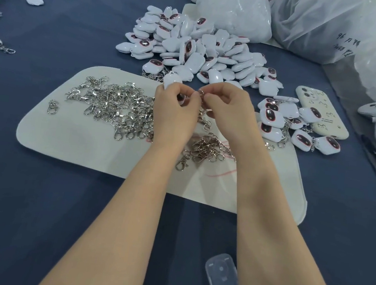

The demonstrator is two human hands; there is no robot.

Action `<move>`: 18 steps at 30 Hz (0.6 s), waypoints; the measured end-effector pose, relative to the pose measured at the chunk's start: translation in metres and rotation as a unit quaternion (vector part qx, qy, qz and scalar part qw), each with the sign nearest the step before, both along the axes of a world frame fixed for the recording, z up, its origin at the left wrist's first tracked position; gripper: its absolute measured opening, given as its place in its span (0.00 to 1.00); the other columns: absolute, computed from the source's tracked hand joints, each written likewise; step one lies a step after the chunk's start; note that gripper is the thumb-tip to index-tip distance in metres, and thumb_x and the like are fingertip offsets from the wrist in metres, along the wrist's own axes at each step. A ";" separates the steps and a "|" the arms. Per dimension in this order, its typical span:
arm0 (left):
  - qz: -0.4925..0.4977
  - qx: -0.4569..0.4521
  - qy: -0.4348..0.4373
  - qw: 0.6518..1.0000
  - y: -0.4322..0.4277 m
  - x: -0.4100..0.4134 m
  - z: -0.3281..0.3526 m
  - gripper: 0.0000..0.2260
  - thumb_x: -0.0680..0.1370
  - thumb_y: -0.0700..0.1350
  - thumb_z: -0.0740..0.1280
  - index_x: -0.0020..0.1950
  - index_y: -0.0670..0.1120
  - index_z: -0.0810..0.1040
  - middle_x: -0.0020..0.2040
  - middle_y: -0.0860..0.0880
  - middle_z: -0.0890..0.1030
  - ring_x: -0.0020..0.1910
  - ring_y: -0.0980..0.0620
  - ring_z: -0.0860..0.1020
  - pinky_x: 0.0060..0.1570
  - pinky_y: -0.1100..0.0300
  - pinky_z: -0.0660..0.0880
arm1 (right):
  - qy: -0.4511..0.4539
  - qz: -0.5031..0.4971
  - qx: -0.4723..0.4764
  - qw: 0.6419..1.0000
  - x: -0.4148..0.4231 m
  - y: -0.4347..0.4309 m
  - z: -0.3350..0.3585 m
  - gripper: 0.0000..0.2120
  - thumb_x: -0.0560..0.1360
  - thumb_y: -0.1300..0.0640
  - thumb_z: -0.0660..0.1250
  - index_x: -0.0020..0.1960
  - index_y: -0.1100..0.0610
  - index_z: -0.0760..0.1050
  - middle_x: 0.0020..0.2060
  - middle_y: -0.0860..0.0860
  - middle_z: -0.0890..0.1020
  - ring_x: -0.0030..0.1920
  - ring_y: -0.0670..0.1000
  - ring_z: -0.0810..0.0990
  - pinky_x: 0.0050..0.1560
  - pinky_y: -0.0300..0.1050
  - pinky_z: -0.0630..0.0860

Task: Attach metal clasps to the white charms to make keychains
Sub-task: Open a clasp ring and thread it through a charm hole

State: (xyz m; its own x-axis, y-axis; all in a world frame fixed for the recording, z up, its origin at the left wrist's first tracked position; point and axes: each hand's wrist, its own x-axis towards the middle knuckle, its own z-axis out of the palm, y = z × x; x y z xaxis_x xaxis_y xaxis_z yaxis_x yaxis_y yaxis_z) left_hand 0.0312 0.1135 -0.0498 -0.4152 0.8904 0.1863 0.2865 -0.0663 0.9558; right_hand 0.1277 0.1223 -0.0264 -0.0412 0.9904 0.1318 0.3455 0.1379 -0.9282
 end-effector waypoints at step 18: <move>-0.015 0.001 0.032 0.999 -0.004 0.002 0.001 0.02 0.76 0.46 0.68 0.45 0.49 0.78 0.52 0.46 0.73 0.37 0.69 0.71 0.43 0.75 0.66 | -0.064 -0.051 0.106 0.991 -0.001 0.007 -0.010 0.04 0.77 0.63 0.64 0.48 0.57 0.76 0.35 0.41 0.76 0.35 0.33 0.74 0.39 0.25 0.69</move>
State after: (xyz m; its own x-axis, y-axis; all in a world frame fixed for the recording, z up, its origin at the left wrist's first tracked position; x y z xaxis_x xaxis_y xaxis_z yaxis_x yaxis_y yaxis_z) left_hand 0.0333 0.1098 -0.0485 -0.3755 0.9020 0.2132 0.3452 -0.0773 0.9353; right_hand 0.1269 0.1294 -0.0369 0.0268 0.9413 0.3366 0.4811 0.2830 -0.8297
